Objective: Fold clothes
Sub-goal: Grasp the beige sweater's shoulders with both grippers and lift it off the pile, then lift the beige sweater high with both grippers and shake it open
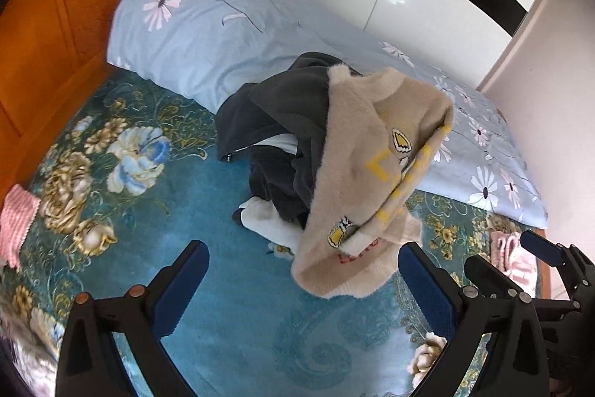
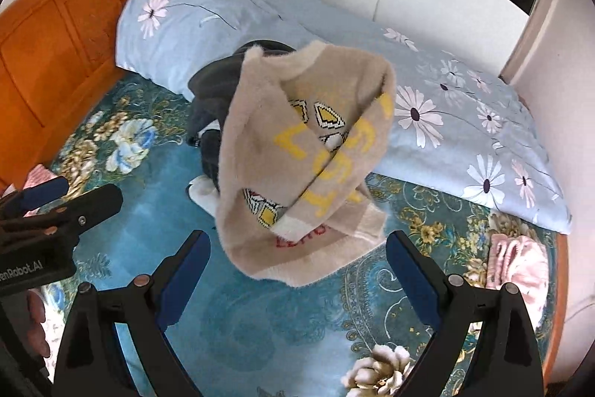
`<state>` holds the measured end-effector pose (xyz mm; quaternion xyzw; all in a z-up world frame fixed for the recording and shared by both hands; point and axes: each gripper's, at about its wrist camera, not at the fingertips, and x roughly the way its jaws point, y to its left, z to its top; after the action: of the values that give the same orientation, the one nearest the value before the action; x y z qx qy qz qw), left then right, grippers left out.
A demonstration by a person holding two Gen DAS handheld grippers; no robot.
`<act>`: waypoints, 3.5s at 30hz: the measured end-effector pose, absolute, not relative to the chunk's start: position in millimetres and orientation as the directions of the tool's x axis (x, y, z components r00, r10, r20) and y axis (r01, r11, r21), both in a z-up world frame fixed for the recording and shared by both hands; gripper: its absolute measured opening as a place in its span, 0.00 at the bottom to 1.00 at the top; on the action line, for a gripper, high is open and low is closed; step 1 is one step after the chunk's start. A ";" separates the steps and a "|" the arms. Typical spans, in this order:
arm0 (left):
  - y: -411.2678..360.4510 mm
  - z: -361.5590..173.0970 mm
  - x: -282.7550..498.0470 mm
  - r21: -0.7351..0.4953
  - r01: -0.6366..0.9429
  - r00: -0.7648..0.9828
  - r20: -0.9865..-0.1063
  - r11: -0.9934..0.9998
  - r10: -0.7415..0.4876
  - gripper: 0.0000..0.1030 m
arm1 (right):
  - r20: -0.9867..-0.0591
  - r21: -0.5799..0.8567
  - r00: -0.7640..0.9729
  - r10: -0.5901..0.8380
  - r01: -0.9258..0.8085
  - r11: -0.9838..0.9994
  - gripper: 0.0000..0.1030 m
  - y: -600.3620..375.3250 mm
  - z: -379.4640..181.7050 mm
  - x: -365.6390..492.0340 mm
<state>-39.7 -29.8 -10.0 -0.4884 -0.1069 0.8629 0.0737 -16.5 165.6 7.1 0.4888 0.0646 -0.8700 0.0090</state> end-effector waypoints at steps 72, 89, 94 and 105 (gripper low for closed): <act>129.8 160.7 13.3 -0.209 -0.614 -0.480 -0.666 -0.761 0.571 0.19 | -0.827 0.182 -0.563 -0.020 -0.232 -0.955 0.93 354.5 26.3 93.1; 85.8 140.0 111.7 -0.185 -0.426 -0.484 -0.781 -0.886 0.395 0.19 | -0.791 0.318 -0.370 -0.487 0.431 -0.844 0.78 262.7 17.8 16.8; 61.3 121.9 114.0 -0.188 -0.382 -0.470 -0.804 -0.905 0.365 0.19 | -0.812 0.362 -0.287 -0.509 0.436 -0.824 0.23 233.1 -0.2 13.3; 16.8 165.1 81.5 -0.274 -0.495 -0.543 -0.643 -0.824 0.540 0.19 | -0.717 0.289 -0.586 -0.377 0.243 -0.926 0.11 260.0 104.4 6.1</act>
<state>81.5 16.8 165.1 -0.3764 -0.0298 0.8777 0.2950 6.1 260.0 104.4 0.4199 -0.0800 -0.8870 0.1749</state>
